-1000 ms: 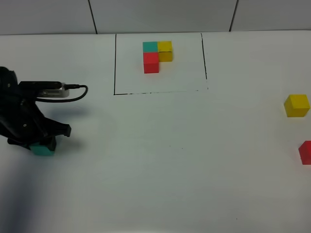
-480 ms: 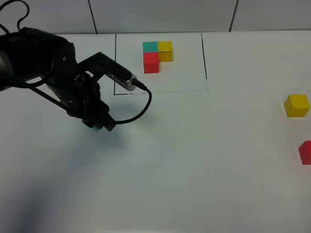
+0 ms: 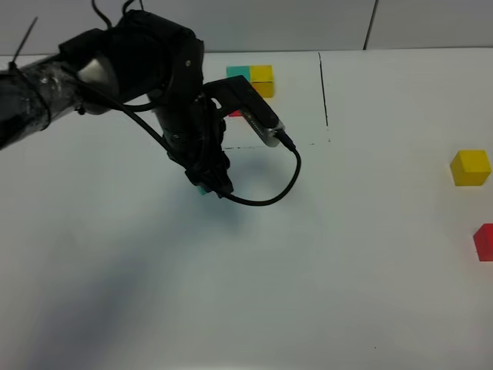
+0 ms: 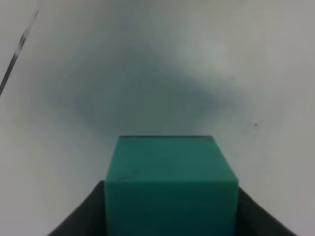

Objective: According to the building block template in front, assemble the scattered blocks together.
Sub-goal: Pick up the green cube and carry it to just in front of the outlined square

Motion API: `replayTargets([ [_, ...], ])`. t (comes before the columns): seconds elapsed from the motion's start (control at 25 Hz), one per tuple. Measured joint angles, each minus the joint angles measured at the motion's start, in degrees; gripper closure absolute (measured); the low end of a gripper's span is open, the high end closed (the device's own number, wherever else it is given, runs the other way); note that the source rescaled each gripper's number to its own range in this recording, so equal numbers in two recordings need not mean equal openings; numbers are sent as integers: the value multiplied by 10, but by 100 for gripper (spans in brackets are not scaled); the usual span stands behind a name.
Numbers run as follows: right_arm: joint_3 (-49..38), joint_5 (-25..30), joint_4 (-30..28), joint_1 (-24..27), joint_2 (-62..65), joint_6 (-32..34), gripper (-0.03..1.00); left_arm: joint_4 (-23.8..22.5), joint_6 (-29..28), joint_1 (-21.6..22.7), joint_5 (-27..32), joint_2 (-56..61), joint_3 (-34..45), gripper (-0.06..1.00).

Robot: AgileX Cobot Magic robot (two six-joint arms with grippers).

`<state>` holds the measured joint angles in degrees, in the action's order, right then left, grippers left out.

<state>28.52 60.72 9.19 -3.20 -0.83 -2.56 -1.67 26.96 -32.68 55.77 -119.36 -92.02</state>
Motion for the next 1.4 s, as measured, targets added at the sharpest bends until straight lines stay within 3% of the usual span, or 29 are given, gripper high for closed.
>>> replayTargets([
  [0.24, 0, 0, 0, 0, 0, 3, 15, -1, 37, -24, 19, -50, -47, 94],
  [0.52, 0, 0, 0, 0, 0, 4, 15, -2, 52, -42, -2, -77, -55, 94],
  [0.76, 0, 0, 0, 0, 0, 5, 15, -2, 66, -44, 0, -98, -92, 94],
  [1.4, 0, -1, 1, 0, 0, 7, 15, -2, 140, -48, -37, -116, -98, 94],
])
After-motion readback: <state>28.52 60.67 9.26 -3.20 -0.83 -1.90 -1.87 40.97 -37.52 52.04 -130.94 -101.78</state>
